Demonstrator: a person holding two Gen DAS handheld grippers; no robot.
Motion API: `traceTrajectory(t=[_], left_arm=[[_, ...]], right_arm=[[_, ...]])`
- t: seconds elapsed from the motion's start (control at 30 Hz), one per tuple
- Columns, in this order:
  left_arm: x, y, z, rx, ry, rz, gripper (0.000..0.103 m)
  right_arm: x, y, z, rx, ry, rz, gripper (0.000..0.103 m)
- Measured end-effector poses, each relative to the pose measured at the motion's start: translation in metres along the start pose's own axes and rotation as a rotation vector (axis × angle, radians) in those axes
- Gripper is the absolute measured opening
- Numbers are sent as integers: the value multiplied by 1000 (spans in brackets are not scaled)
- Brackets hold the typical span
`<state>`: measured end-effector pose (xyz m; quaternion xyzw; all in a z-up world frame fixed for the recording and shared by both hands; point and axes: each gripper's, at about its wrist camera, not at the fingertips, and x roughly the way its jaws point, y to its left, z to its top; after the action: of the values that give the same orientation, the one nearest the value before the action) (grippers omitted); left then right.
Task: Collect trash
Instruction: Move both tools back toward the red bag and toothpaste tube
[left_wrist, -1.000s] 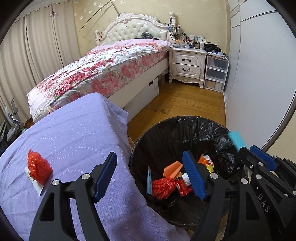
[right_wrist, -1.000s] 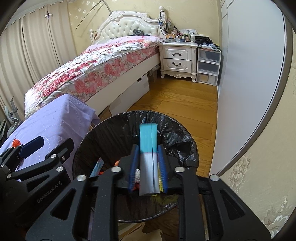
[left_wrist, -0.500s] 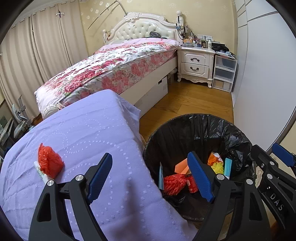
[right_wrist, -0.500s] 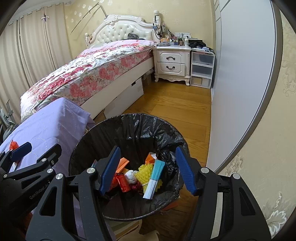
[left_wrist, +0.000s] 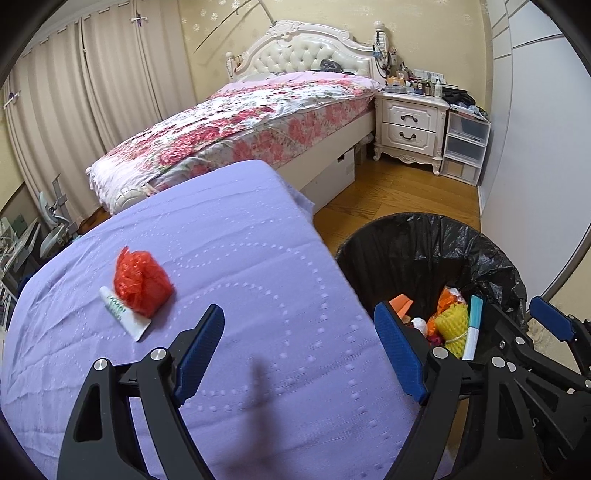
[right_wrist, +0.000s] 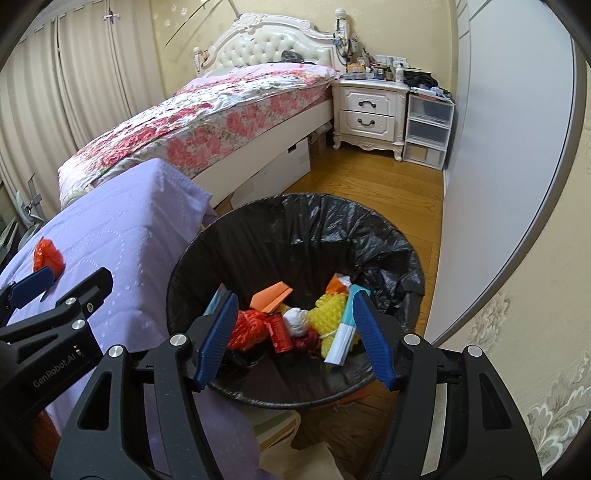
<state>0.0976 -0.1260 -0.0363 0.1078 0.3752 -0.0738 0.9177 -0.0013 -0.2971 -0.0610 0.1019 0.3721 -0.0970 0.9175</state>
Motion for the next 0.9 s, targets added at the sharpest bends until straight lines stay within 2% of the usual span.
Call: traceTrajectory(t=[0.33, 0.63, 0.9], left_arm=[[-4, 40, -8, -73, 7, 56, 81], [5, 91, -17, -174, 50, 123, 81], [15, 130, -19, -256, 87, 159, 81]], right_arm=[[-4, 33, -2, -58, 4, 49, 64], [-9, 62, 3, -118, 1, 70, 64], [-9, 97, 10, -169, 6, 141, 68]])
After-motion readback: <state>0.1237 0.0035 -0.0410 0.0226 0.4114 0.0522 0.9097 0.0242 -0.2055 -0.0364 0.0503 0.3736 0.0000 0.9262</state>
